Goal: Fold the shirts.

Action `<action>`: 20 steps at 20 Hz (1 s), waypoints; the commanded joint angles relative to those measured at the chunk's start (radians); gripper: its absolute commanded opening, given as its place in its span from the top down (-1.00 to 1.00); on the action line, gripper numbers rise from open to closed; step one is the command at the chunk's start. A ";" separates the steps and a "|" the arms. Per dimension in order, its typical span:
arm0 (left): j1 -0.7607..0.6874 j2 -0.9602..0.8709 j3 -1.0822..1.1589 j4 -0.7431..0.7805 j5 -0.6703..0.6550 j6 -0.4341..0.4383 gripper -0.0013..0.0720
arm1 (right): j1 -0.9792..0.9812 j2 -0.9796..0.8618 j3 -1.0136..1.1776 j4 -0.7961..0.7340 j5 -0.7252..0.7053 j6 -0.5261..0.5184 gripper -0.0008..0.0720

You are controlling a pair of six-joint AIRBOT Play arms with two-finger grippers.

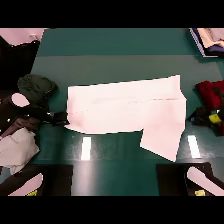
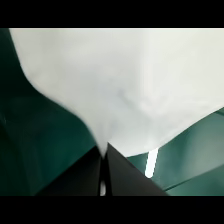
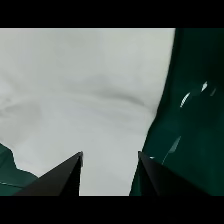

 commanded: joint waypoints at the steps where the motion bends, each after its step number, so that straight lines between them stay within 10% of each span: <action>1: 0.001 0.001 0.041 -0.003 -0.002 0.013 0.90 | -0.031 0.061 -0.172 -0.027 -0.034 -0.001 -0.14; 18: 0.001 0.001 0.041 -0.003 -0.002 0.013 0.90 | -0.030 0.061 -0.307 0.011 -0.182 -0.012 0.15; 20: 0.001 0.001 0.041 -0.003 -0.002 0.013 0.90 | -0.030 0.061 -0.307 0.013 -0.182 -0.051 0.64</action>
